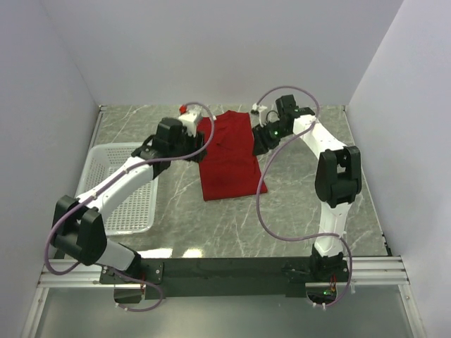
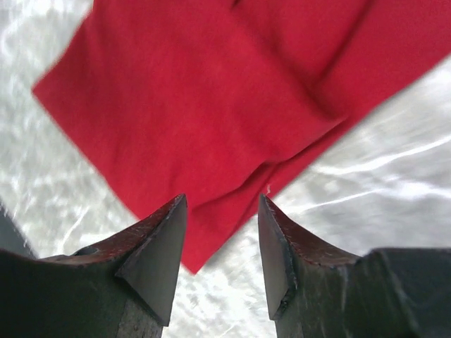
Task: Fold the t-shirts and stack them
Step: Fold the tshirt
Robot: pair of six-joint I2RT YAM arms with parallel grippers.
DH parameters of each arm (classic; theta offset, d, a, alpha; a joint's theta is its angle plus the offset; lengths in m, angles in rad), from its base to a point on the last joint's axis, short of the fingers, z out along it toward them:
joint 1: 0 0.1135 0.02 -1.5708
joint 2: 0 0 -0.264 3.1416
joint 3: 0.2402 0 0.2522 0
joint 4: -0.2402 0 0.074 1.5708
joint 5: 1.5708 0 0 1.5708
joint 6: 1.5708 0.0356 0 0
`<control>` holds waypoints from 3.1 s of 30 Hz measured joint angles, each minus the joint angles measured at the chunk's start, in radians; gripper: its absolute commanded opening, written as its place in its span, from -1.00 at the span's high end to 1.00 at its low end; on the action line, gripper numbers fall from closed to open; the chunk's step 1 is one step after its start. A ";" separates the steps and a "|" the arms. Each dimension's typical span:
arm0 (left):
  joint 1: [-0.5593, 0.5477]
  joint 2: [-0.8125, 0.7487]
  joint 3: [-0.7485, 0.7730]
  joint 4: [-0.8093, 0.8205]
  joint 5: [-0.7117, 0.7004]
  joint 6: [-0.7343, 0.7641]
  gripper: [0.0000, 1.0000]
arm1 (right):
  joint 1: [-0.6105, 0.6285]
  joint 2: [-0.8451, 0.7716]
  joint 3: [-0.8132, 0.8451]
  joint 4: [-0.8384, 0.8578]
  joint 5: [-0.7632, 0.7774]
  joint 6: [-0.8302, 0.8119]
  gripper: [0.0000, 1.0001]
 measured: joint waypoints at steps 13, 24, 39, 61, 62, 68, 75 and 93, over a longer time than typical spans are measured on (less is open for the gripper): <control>-0.232 -0.156 -0.314 -0.077 0.034 -0.121 -0.29 | 0.001 -0.474 -0.600 -0.082 -0.085 -0.687 -0.70; -0.324 -0.206 -0.438 -0.006 0.006 0.497 -0.23 | -0.003 -0.478 -0.612 -0.109 -0.114 -0.991 -0.61; -0.319 0.058 -0.417 0.119 -0.001 0.717 -0.08 | -0.003 -0.441 -0.611 -0.118 -0.128 -1.032 -0.48; -0.305 0.150 -0.388 0.229 -0.067 0.713 0.62 | 0.137 -0.237 -0.604 0.092 0.101 -0.796 -0.24; -0.305 0.150 -0.388 0.229 -0.067 0.712 0.63 | 0.138 -0.227 -0.602 0.100 0.114 -0.788 -0.23; -0.305 0.150 -0.388 0.229 -0.066 0.700 0.75 | 0.156 -0.205 -0.579 0.141 0.174 -0.729 -0.01; -0.305 0.143 -0.389 0.225 -0.050 0.694 0.99 | 0.177 -0.204 -0.579 0.184 0.232 -0.685 1.00; -0.497 -0.175 -0.389 -0.101 0.250 0.652 0.99 | 0.116 -0.649 -0.776 -0.315 -0.049 -0.855 1.00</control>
